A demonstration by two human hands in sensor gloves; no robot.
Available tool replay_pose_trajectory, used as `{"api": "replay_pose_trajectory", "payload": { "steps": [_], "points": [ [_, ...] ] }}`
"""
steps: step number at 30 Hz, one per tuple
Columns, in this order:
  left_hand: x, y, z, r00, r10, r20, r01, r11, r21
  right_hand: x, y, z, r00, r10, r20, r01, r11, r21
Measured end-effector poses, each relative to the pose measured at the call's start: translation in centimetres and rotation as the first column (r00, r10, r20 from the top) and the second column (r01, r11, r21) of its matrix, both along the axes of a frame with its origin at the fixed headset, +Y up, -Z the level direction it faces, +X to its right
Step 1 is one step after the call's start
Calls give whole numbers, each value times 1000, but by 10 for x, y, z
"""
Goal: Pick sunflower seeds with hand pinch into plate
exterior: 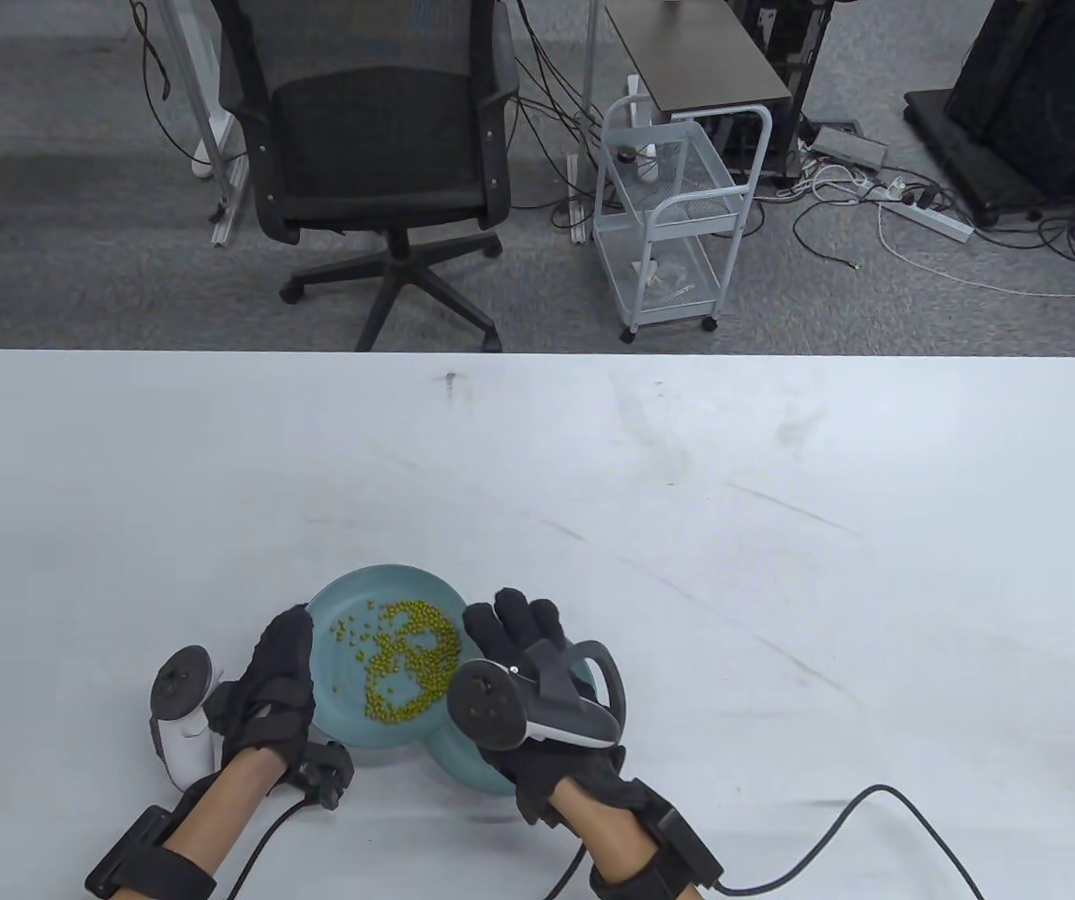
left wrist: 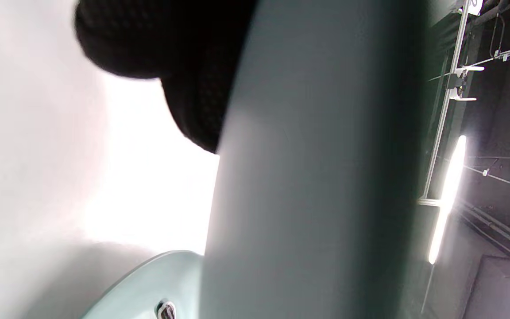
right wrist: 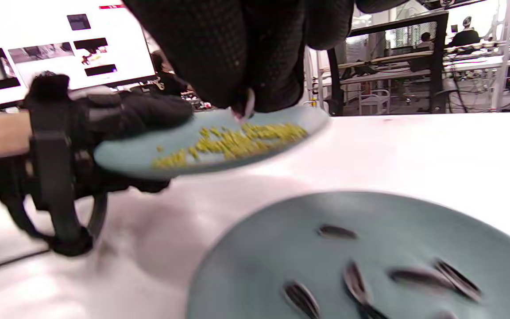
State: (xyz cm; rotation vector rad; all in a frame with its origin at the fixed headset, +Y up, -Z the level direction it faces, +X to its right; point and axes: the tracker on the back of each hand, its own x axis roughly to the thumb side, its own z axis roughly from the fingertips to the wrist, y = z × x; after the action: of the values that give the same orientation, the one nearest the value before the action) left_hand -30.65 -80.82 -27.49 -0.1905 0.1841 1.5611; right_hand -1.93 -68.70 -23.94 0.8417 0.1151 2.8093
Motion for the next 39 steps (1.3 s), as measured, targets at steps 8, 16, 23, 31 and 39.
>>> {"api": "replay_pose_trajectory", "payload": {
  "steps": [8, 16, 23, 31, 39],
  "points": [
    [-1, 0, 0, 1000, 3, -18, -3, 1000, -3, 17, -44, -9, 999, 32, 44, -24, 986, -163],
    [-1, -1, -1, 1000, 12, -6, -12, 1000, -2, 24, -44, -8, 997, 3, 75, 13, 978, -210],
    [-6, 2, -2, 999, -33, -39, 32, 999, -11, 28, -38, -8, 995, -36, 93, 54, 980, -191],
    [-16, 7, -3, 993, -74, -94, 69, 996, -57, 34, -36, -10, 991, -65, 118, 86, 980, -181],
    [-43, -3, -10, 985, -62, -158, 41, 990, -137, 39, -33, -11, 987, -90, 132, 113, 977, -183]
  ]
}}
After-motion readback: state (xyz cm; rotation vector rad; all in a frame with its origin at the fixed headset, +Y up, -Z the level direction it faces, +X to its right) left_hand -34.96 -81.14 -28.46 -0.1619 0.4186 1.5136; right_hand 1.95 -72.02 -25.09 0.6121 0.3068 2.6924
